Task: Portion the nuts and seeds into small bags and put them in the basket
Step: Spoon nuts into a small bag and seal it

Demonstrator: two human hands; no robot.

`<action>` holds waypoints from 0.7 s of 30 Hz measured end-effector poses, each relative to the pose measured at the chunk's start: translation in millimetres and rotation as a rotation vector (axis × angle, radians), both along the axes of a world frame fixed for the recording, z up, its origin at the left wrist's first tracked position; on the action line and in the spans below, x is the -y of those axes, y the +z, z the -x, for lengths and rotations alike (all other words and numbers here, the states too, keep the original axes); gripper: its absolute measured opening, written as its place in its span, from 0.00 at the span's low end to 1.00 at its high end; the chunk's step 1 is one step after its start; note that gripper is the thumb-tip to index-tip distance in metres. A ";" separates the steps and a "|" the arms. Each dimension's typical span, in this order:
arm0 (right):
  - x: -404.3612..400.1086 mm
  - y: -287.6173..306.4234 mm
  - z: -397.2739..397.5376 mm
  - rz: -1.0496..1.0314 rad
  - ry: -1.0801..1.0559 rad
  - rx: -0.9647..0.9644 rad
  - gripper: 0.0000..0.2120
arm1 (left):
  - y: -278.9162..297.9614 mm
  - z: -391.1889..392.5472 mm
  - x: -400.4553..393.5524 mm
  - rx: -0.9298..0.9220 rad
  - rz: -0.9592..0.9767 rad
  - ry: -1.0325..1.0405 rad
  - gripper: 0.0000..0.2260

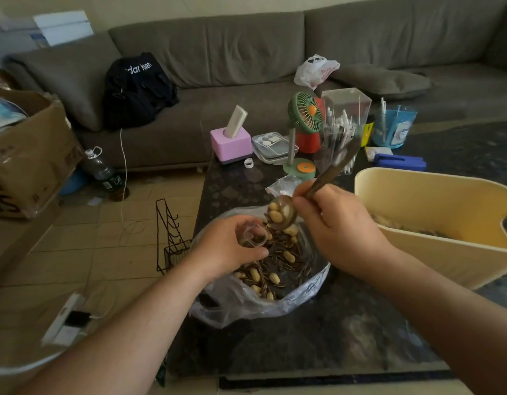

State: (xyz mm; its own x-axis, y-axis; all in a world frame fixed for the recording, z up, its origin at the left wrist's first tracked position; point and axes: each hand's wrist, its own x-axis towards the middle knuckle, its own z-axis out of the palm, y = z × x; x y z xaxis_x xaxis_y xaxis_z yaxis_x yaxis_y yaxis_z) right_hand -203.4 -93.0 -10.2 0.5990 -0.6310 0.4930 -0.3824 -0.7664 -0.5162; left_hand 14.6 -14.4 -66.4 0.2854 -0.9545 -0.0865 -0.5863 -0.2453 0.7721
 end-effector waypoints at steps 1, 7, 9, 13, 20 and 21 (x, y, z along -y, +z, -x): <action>-2.2 -2.6 -1.4 0.062 0.037 -0.007 0.07 | 1.3 1.6 0.6 -0.004 -0.006 -0.001 0.22; -5.1 -21.6 -6.2 0.207 0.157 -0.058 0.12 | 4.0 3.5 -0.3 -0.177 0.016 0.037 0.15; -3.3 -20.5 -3.7 0.208 0.162 -0.026 0.12 | 4.4 2.4 -0.9 -0.209 0.023 0.031 0.15; 3.9 -22.8 6.0 0.197 0.157 -0.015 0.11 | 6.0 -3.8 -2.4 -0.187 0.035 0.050 0.17; 15.3 -57.9 25.3 0.253 0.212 -0.528 0.28 | 10.0 -6.4 -0.8 -0.427 0.112 0.147 0.17; 16.7 -64.4 26.7 0.262 0.219 -0.549 0.27 | 12.3 -4.3 0.5 -0.536 0.115 0.164 0.18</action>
